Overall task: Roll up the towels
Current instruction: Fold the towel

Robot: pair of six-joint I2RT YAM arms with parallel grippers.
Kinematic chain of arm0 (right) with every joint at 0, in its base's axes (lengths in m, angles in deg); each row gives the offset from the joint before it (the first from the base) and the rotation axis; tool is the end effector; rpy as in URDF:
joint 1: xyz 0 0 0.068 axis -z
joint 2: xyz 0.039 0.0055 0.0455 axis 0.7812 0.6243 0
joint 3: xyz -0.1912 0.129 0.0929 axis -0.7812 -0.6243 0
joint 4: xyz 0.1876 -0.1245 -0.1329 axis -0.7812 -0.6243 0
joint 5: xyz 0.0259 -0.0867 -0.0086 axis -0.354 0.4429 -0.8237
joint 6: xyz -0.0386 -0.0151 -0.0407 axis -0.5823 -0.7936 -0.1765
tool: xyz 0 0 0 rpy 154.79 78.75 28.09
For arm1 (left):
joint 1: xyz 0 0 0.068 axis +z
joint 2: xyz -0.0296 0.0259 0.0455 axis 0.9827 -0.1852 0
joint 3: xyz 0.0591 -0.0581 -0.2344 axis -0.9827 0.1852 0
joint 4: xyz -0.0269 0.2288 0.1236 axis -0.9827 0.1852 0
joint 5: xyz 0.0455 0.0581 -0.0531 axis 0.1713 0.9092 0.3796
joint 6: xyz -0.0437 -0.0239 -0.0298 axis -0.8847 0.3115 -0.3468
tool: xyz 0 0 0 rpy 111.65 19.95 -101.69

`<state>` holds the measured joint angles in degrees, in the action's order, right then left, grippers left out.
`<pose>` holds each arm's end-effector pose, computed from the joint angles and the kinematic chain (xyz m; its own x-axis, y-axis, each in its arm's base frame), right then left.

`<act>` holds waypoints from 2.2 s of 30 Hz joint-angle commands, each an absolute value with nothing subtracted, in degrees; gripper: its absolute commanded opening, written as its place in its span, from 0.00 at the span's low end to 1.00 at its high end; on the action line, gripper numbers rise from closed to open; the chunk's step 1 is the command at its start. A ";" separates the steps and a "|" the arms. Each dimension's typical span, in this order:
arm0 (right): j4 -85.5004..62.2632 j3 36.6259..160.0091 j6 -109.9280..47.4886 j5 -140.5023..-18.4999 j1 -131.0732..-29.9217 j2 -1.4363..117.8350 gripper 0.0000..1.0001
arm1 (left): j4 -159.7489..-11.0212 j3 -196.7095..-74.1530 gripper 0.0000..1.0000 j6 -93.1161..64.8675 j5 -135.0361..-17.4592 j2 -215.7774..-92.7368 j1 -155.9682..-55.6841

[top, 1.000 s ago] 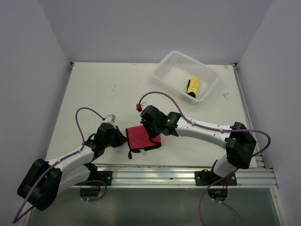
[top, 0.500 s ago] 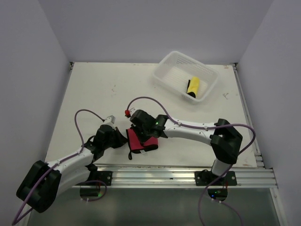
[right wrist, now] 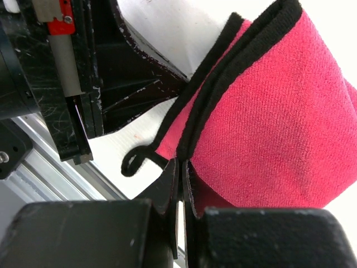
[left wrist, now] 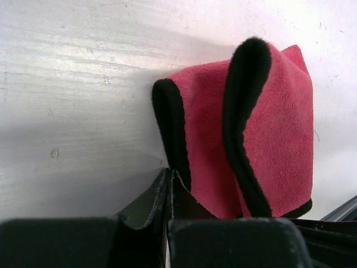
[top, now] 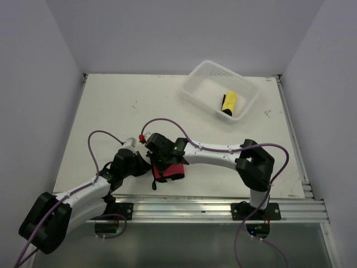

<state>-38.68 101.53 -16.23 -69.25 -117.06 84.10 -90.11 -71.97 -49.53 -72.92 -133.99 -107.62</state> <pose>0.1661 0.3630 0.1838 -0.6503 -0.5384 -0.5360 -0.7090 0.6834 0.1738 0.1608 -0.0907 0.0997 -0.7708 -0.4125 -0.4855 -0.0485 0.7979 -0.6008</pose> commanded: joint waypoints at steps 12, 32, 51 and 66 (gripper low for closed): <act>-38.27 104.07 -15.89 -71.51 -118.43 87.77 0.00 | -91.02 -71.26 0.00 -49.48 -72.64 -132.73 -107.98; -35.90 99.33 -11.14 -73.97 -116.85 77.33 0.30 | -87.68 -71.26 0.00 -49.30 -71.33 -129.40 -107.98; -36.95 95.72 -13.68 -68.43 -103.40 75.73 0.00 | -76.34 -84.09 0.00 -45.70 -65.88 -126.31 -107.98; -31.94 94.32 -14.30 -70.01 -101.82 85.40 0.00 | -87.05 -89.63 0.00 -42.97 -70.70 -135.97 -107.98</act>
